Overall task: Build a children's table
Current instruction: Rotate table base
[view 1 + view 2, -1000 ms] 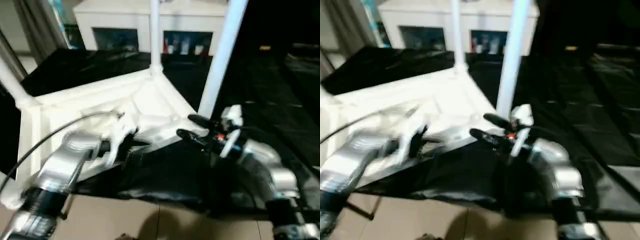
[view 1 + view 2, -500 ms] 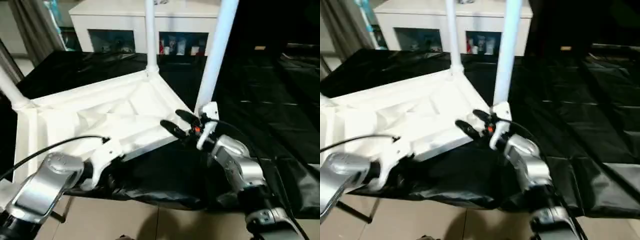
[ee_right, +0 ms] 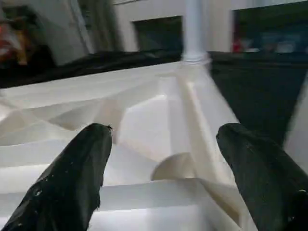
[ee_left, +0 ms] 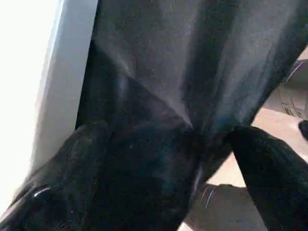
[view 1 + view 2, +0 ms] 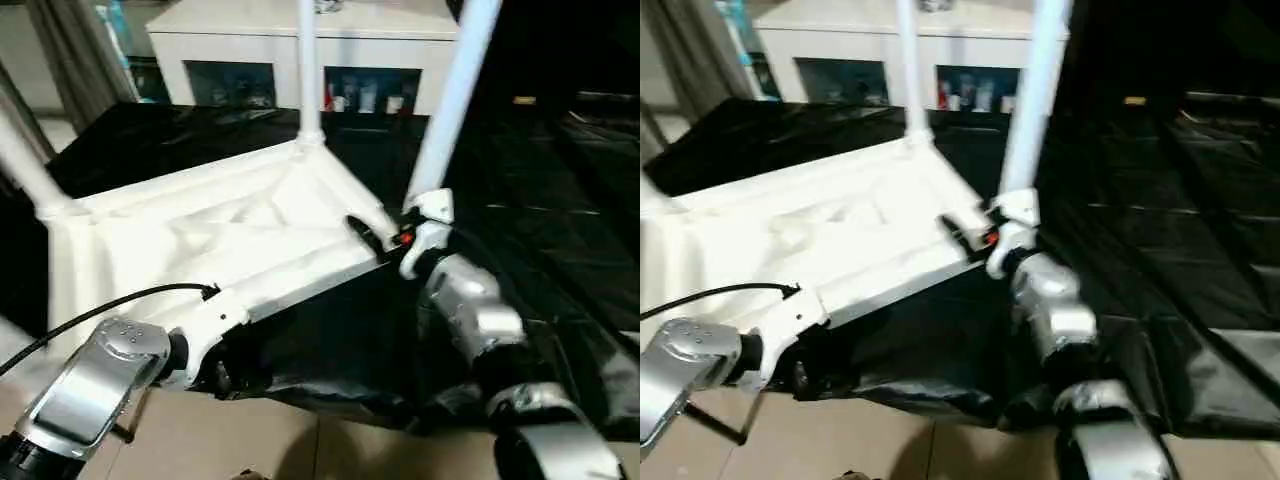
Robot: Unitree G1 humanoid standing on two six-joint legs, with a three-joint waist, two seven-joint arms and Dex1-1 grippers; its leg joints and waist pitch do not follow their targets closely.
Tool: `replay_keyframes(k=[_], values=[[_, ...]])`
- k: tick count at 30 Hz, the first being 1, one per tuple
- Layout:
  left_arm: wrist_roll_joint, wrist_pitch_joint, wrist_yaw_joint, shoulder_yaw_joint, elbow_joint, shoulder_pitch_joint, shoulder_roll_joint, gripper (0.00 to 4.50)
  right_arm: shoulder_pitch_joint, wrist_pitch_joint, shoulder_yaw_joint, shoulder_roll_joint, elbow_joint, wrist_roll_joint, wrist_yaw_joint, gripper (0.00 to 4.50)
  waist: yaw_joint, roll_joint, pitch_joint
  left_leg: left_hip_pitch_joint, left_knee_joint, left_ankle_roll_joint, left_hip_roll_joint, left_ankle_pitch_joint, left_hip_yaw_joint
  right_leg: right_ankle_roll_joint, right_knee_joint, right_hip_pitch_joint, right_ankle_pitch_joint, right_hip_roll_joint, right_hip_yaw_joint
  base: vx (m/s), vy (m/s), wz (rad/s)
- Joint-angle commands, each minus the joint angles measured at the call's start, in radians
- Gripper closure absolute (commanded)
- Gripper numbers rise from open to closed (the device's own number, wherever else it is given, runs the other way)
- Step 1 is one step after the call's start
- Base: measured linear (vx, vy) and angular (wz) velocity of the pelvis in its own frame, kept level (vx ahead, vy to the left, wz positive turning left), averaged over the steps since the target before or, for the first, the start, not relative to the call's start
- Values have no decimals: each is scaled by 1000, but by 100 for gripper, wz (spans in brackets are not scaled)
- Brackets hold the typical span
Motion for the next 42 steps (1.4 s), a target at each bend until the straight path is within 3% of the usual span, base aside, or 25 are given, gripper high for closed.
replay_keyframes(k=[1, 8, 14, 17, 19, 21, 23, 28, 31, 34, 37, 40, 41, 42], values=[[19, 9, 24, -5, 32, -7, 5, 3, -13, -31, -74, -57, 38, 1, -64, 57, -9, 15, -63, 35, -78, -28, 9, -356, -6, -193, -68, 27, -294, -13, 25, 0, 0, 0], [22, -8, 49, -25, 58, -31, -21, 3, -41, -80, -138, -158, 107, 23, -83, 57, -8, 17, -65, 26, -73, -12, 5, -336, -7, -193, -68, 38, -292, -14, 21, 0, 0, 0], [23, -40, 75, -30, 86, -47, -44, 3, -79, -123, -160, -225, 190, 3, -93, 57, -15, 10, -65, 18, -68, 6, 0, -314, -7, -185, -71, 42, -325, -13, 15, 0, 0, 0], [20, -56, 82, -29, 93, -51, -54, 3, -99, -140, -163, -252, 231, -13, -113, 57, -16, 11, -64, 21, -66, 17, 1, -329, -5, -178, -77, 37, -369, -14, 13, 0, 0, 0], [18, -80, 88, -21, 100, -50, -62, 3, -115, -155, -164, -270, 259, -27, -137, 57, -17, 13, -64, 22, -65, 16, 1, -342, -5, -176, -79, 35, -393, -15, 11, 0, 0, 0], [5, -135, 87, -5, 111, -45, -76, 3, -131, -163, -177, -280, 280, -25, -148, 57, -16, 5, -64, 18, -65, 19, 0, -341, -7, -169, -80, 36, -406, -16, 10, 0, 0, 0], [-24, -222, 66, 14, 112, -31, -89, 3, -133, -168, -179, -274, 279, -17, -114, 57, -16, 4, -65, 16, -65, 24, 1, -340, -7, -167, -81, 37, -401, -16, 10, 0, 0, 0], [-172, -242, -44, 83, 42, 52, -104, 3, -97, -196, -154, -233, 244, -12, -6, 57, -24, 4, -70, 3, -64, 44, 5, -282, -8, -202, -63, 46, -303, -18, 11, 0, 0, 0], [-224, -213, -103, 102, 14, 110, -71, 3, -44, -192, -118, -201, 166, 10, 110, 57, -34, 11, -74, 1, -59, 79, 6, -230, -6, -229, -53, 48, -205, -12, 11, 0, 0, 0], [-258, -193, -157, 123, 6, 166, -1, 3, 38, -170, -60, -179, 39, 36, 243, 57, -30, 18, -73, 7, -57, 111, 10, -213, -3, -253, -49, 44, -165, -6, 10, 0, 0, 0], [-275, -176, -194, 152, 11, 211, 58, 3, 94, -144, -29, -168, -43, 55, 312, 57, -27, 21, -69, 10, -63, 104, 12, -246, -3, -248, -53, 43, -205, -6, 11, 0, 0, 0], [-280, -181, -225, 197, 58, 279, 123, 3, 125, -147, -19, -152, -48, 33, 324, 57, -26, 28, -61, 20, -71, 61, 14, -341, -4, -236, -65, 32, -299, -8, 14, 0, 0, 0], [-283, -183, -231, 211, 72, 298, 138, 3, 131, -150, -17, -148, -47, 24, 321, 57, -30, 28, -58, 16, -76, 47, 12, -374, -7, -218, -66, 35, -341, -10, 14, 0, 0, 0], [-281, -192, -237, 242, 105, 328, 163, 3, 139, -156, -15, -144, -46, 14, 311, 57, -33, 29, -54, 21, -80, 32, 13, -413, -7, -200, -72, 30, -383, -9, 16, 0, 0, 0]])
